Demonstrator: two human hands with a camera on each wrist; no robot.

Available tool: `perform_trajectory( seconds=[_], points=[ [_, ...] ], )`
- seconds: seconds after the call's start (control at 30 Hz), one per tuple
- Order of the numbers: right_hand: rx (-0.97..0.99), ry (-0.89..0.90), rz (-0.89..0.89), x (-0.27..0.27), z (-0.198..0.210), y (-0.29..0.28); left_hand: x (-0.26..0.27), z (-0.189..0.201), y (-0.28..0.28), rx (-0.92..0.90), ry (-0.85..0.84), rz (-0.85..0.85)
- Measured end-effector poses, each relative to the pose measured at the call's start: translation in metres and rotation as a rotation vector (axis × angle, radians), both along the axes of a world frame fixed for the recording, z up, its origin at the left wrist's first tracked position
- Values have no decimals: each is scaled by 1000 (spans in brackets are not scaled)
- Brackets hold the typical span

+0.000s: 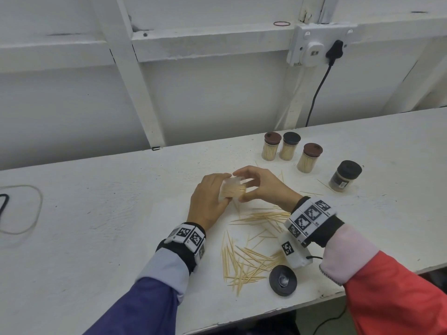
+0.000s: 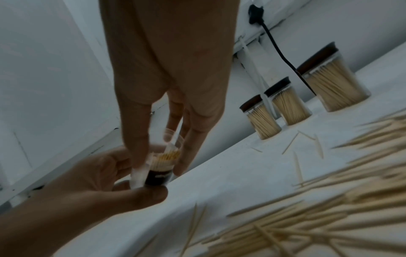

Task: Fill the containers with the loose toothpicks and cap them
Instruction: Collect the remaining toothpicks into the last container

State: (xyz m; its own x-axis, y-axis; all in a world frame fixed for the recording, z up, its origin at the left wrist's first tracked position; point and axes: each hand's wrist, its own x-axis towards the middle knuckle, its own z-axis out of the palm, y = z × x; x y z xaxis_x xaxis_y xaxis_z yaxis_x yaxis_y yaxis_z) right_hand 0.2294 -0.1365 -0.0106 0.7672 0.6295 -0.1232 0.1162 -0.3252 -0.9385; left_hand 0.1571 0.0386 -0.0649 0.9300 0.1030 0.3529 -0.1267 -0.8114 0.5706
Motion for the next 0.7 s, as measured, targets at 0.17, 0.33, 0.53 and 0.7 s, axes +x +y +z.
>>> perform_trajectory(
  seconds=[0.17,0.33,0.53,0.7],
  points=[
    [-7,138,-15,-3,1,1,1,0,0,12,-24,-19],
    [-92,-16,-64,-5,-5,2,2,-3,2,39,-50,-71],
    [-132,128,-10,-1,4,-10,2,-4,-1,69,-22,-101],
    [-565,33,-210,36,7,-51,0,2,-2,24,-27,-58]
  ],
)
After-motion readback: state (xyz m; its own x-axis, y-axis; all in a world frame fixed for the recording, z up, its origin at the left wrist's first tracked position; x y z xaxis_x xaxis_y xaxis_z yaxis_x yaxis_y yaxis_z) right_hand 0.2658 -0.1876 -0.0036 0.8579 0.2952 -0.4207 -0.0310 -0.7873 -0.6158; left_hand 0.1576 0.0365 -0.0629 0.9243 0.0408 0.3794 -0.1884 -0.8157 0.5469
